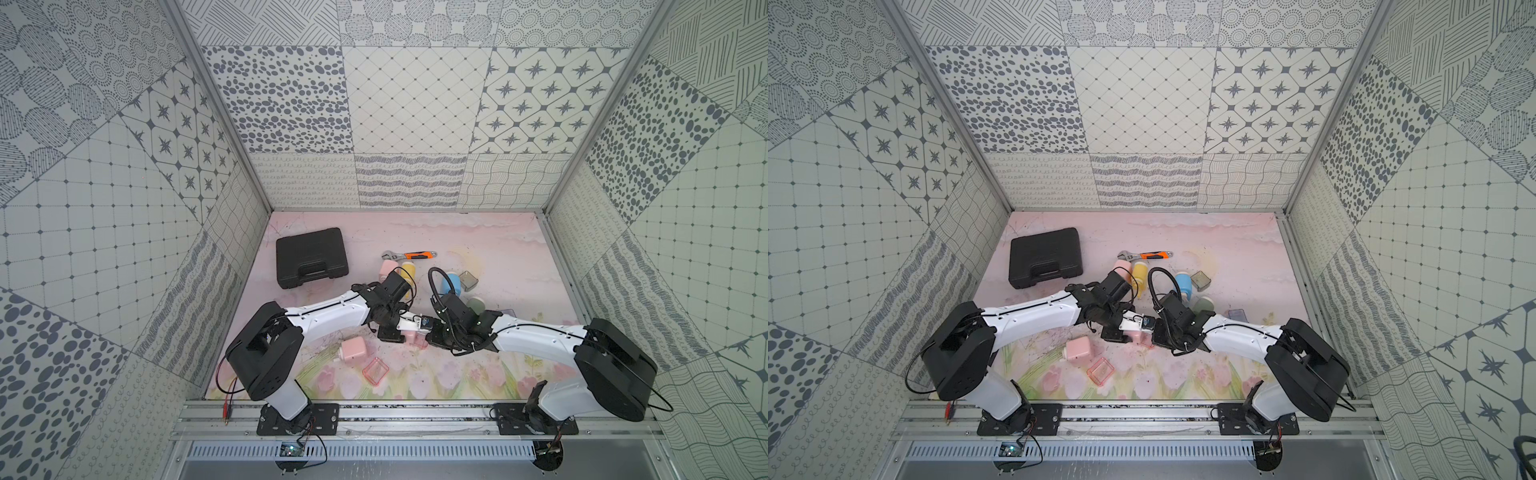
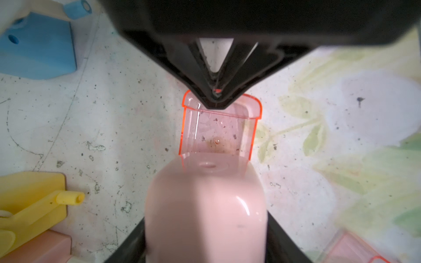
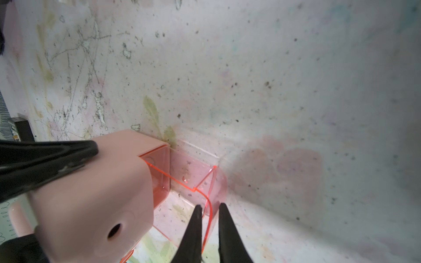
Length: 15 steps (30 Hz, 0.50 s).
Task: Put the tray back into the pencil sharpener
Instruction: Close the container of the pencil sharpener.
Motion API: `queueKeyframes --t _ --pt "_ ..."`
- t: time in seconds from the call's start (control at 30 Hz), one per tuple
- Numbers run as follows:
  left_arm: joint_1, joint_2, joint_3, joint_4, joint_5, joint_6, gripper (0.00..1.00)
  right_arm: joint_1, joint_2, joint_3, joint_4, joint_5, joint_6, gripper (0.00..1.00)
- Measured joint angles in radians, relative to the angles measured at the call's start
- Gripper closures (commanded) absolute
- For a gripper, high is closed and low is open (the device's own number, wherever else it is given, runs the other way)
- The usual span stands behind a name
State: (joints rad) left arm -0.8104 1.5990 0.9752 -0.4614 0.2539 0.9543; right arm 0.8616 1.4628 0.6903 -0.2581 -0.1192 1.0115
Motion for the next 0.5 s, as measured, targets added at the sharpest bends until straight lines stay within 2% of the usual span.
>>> queueKeyframes --t 0.3,0.5 --pt "0.001 -0.01 -0.014 0.013 0.011 0.003 0.54 -0.011 0.032 -0.006 0.088 -0.032 0.016 0.79" --pt "0.005 -0.017 -0.024 0.033 0.019 0.004 0.56 -0.022 -0.019 -0.049 0.125 -0.024 0.055 0.7"
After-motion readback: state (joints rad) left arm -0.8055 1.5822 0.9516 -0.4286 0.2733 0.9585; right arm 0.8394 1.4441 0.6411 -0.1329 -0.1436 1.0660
